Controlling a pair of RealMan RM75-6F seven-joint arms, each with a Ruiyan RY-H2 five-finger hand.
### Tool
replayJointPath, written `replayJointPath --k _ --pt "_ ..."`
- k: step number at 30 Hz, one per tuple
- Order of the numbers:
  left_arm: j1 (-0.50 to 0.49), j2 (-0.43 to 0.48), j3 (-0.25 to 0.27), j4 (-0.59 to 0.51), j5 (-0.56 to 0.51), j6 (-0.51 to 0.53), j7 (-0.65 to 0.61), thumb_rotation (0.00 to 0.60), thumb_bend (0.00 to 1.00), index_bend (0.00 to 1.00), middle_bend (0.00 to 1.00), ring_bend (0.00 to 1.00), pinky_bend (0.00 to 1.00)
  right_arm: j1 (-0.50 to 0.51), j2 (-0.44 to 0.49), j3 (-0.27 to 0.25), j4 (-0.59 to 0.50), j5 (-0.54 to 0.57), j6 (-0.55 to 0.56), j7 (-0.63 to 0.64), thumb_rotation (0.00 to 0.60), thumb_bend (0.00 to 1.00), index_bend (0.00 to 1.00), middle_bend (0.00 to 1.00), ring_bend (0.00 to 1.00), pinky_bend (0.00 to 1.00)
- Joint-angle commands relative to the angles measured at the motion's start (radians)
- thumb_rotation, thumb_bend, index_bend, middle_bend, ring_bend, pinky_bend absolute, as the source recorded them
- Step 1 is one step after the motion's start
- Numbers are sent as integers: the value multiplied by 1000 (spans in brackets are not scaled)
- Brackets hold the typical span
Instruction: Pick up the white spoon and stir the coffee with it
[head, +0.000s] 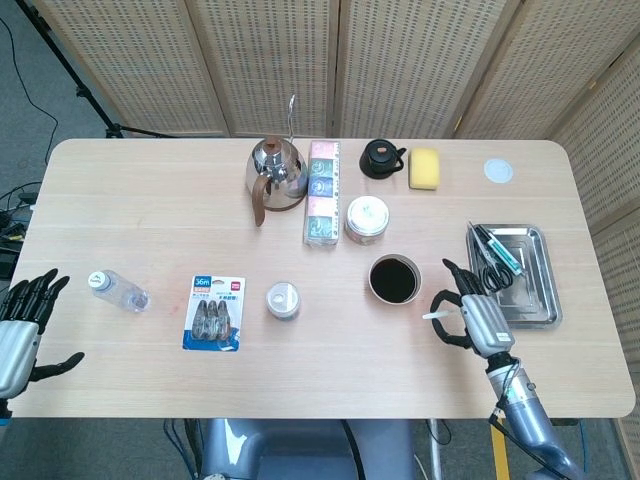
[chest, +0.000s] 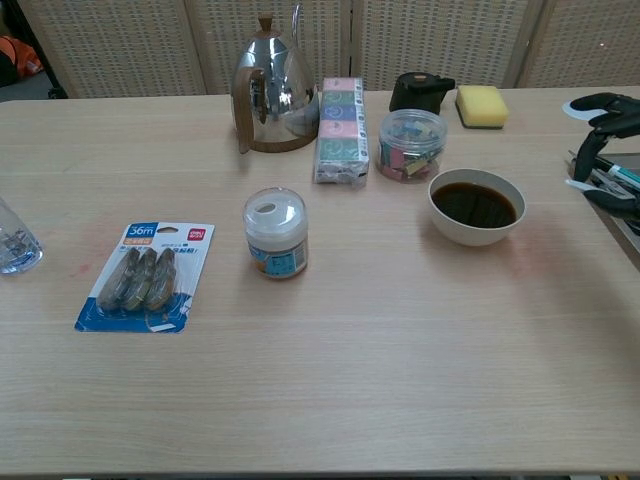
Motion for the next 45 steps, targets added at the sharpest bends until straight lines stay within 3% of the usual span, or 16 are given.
replayJointPath --k 1,18,25,33,45 --pt "0 1 -1 -3 -1 1 -4 600 0 0 0 0 0 27 19 30 -29 20 -36 59 600 504 573 0 0 0" --pt "-2 5 -4 4 -10 -6 -9 600 0 0 0 0 0 165 54 176 -121 180 -240 335 600 517 580 0 0 0" --pt "-4 8 -3 -4 -7 -8 -14 600 0 0 0 0 0 210 29 199 -139 224 -300 392 600 517 583 0 0 0" --pt "-3 18 -10 2 -26 -9 -38 600 0 0 0 0 0 269 -8 217 -75 293 -339 365 600 517 586 0 0 0" --pt "-8 15 -13 2 -35 -20 -29 600 0 0 0 0 0 331 -104 193 99 348 -391 333 600 543 587 0 0 0"
